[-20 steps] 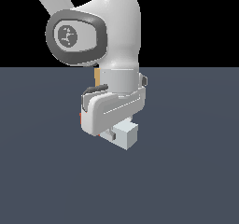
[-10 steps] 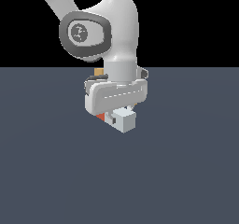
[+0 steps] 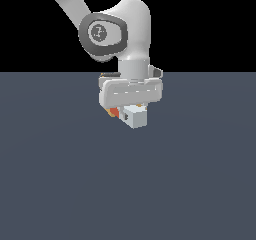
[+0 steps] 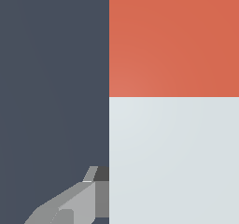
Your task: Insert the peg into the horizontal hole in a box.
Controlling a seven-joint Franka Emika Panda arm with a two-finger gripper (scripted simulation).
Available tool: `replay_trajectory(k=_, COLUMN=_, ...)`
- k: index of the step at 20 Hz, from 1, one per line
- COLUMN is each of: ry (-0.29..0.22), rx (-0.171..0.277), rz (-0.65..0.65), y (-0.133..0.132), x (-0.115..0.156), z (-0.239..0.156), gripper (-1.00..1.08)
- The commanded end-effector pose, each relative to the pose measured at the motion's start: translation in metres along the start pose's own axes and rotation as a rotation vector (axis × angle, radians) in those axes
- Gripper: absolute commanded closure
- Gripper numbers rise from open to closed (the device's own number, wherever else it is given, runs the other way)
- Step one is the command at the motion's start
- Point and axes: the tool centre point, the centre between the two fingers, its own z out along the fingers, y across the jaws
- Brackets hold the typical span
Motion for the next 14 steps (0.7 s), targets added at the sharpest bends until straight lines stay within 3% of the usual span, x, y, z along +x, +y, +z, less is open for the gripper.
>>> replay_trajectory(k=1, ry=-0.002, rx=-0.004, rz=0.042, y=0.01, x=0.006, z=-0.005, gripper=1.08)
replay_trajectory(k=14, ry=-0.002, rx=-0.003, rz=0.134, y=0.031, x=0.018, z=-0.012, gripper=1.08)
